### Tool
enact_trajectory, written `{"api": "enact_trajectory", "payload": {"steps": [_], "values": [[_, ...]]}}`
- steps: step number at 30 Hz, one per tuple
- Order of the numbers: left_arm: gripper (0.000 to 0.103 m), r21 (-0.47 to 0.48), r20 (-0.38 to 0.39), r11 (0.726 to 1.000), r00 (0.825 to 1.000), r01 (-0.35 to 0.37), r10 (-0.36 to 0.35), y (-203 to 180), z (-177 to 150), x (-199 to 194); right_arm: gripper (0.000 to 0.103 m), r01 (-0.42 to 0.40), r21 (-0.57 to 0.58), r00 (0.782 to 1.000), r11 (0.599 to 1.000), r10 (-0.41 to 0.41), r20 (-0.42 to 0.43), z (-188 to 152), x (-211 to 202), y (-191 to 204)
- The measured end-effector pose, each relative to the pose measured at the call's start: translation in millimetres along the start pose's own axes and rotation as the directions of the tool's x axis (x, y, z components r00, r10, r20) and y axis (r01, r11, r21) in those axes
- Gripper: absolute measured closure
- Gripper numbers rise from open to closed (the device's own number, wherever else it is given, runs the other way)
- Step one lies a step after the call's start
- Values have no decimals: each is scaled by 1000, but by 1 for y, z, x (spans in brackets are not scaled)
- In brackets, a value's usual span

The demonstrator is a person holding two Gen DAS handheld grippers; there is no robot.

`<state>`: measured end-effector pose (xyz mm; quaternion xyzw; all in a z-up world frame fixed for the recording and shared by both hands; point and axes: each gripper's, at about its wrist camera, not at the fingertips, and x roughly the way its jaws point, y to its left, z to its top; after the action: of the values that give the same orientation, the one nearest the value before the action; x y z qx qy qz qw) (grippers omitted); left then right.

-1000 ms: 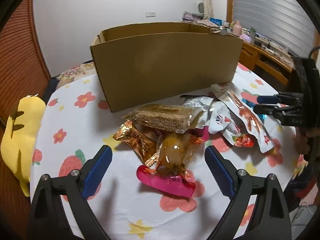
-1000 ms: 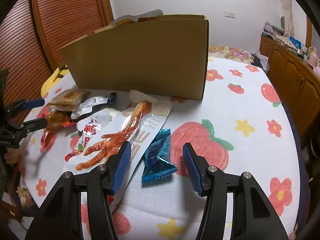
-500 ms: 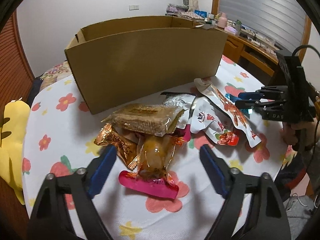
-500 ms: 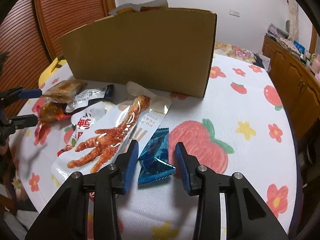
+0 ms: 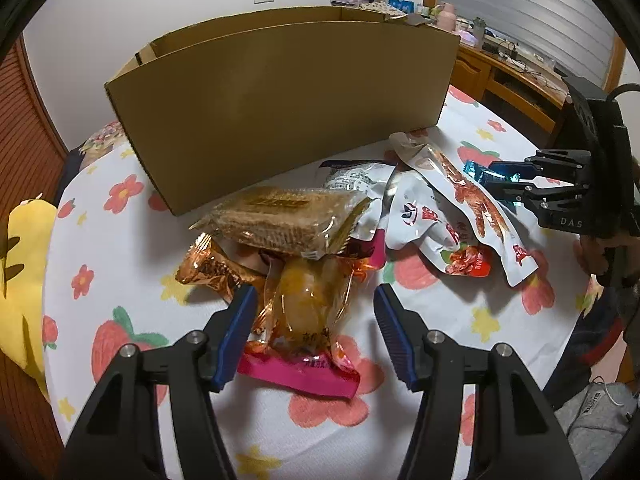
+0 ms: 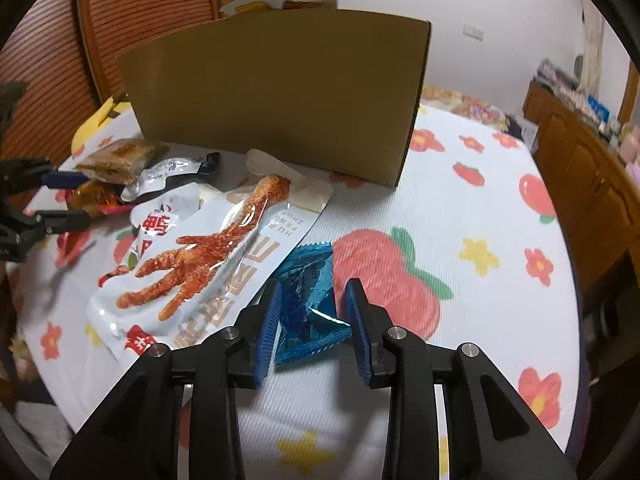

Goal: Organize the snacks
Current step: 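Close the left tool on the pink-wrapped cake while the right tool grasps the blue candy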

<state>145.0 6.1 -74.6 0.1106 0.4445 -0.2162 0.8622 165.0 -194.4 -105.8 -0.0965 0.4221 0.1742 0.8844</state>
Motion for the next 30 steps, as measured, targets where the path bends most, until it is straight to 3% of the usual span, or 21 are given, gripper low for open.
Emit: {"api": "enact_trajectory", "payload": {"steps": [12,16,30], "values": [[44,47,-55,998,998,-36,39,-5,5,16,69,-12,6,1000,1000,12,7,0,2,-2],[63,63,-47,996,997,-60,63,-7,1,12,69,-14,8,1000,1000,14,8,0,2,-3],[65,-35,23,999,999,-23,24,-4,-33,-15,69,-15,9,1000,1000,15,8,-1,2,-2]]}}
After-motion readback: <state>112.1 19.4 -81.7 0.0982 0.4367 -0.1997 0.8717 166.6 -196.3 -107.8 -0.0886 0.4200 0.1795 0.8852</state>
